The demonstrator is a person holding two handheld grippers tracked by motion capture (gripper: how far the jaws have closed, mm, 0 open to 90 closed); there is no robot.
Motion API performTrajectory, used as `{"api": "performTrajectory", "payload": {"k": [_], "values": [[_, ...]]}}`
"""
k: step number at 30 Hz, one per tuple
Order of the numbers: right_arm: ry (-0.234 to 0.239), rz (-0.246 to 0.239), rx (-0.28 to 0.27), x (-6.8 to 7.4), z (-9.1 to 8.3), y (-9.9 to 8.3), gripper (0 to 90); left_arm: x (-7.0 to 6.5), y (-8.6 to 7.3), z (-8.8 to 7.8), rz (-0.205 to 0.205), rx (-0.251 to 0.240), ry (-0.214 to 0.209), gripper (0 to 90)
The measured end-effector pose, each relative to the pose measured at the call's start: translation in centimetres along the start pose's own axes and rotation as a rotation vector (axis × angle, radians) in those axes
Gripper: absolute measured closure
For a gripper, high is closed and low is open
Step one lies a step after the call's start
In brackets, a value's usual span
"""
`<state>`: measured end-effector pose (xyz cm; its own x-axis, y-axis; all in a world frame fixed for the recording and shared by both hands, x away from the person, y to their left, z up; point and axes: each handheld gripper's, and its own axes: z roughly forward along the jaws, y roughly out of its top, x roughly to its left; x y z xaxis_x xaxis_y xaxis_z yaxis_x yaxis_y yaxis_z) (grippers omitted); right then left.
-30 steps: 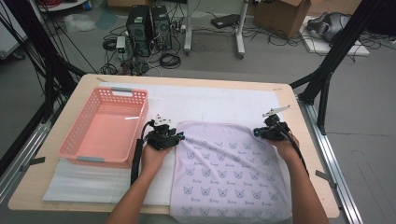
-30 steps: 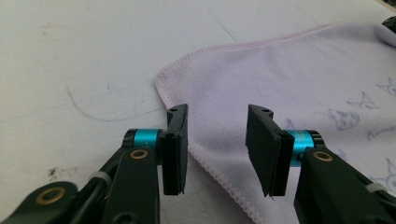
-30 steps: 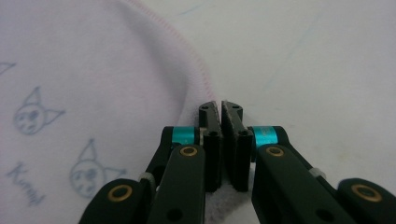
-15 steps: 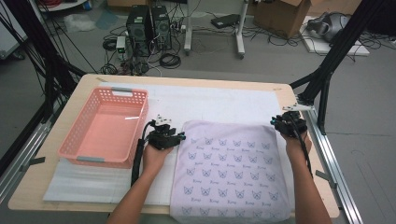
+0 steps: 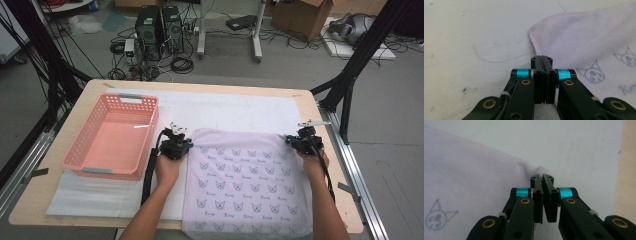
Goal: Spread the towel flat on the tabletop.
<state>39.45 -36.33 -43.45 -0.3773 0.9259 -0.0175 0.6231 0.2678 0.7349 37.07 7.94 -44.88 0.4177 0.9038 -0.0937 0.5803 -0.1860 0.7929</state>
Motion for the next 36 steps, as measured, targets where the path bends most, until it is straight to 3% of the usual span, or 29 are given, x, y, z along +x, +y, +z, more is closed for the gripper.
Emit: {"api": "performTrajectory", "payload": {"k": [3,5,6,8,9,12,14,16,18,21,27,29,31,33,34,35,36], "values": [[-0.076,-0.027,-0.031,0.3,-0.1,0.1,86.0,0.0,-0.1,0.0,-0.011,-0.004,-0.011,87.7],[-0.131,-0.022,-0.007,0.4,0.1,0.0,75.8,0.0,-0.1,0.0,-0.026,-0.014,-0.019,71.8],[-0.148,0.003,-0.009,0.2,0.0,-0.1,71.1,0.1,-0.1,0.0,-0.028,-0.018,-0.029,68.2],[-0.121,0.074,-0.047,-0.4,-0.6,-0.2,70.6,0.1,0.0,-0.3,-0.031,-0.028,-0.053,60.3],[-0.109,0.083,-0.063,-0.5,-1.0,-0.3,70.6,0.0,0.0,-0.5,-0.025,-0.034,-0.068,59.2],[-0.067,0.062,-0.081,-0.5,-2.2,-0.3,70.5,-0.1,0.1,-0.9,-0.013,-0.039,-0.106,55.5],[-0.076,0.045,-0.090,-0.5,-3.0,-0.5,69.1,-0.3,0.0,-1.1,-0.005,-0.033,-0.126,53.6],[-0.105,0.087,-0.136,-1.0,-4.0,-0.9,68.7,-0.6,0.0,-1.4,0.006,-0.037,-0.141,53.8],[-0.083,0.140,-0.142,-1.8,-4.7,-1.2,68.6,-0.8,-0.3,-1.8,0.007,-0.067,-0.151,55.7],[-0.040,0.118,-0.095,-1.7,-5.1,-1.9,67.6,-0.7,-0.9,-2.0,0.005,-0.041,-0.163,56.1],[0.049,0.064,0.009,0.1,-5.9,-4.5,62.2,-0.8,-1.3,-2.3,0.001,-0.001,-0.186,56.8],[0.075,0.048,0.041,0.9,-6.2,-5.6,62.1,-0.9,-1.5,-2.2,0.015,0.056,-0.185,57.1],[0.094,0.046,0.048,1.6,-6.7,-6.4,65.7,-1.1,-2.0,-2.4,-0.009,0.034,-0.194,57.3],[0.095,0.027,0.069,2.2,-6.9,-7.1,71.3,-1.3,-2.5,-2.5,-0.003,0.016,-0.189,60.5],[0.084,0.026,0.059,2.4,-7.1,-7.3,80.3,-1.5,-2.6,-2.7,0.011,0.011,-0.156,65.9],[0.108,0.041,0.058,2.5,-7.2,-7.4,86.8,-1.6,-2.7,-2.7,0.011,0.016,-0.147,77.9],[0.109,0.042,0.057,2.5,-7.1,-7.4,87.8,-1.5,-2.7,-2.8,0.010,0.024,-0.155,86.8]]}}
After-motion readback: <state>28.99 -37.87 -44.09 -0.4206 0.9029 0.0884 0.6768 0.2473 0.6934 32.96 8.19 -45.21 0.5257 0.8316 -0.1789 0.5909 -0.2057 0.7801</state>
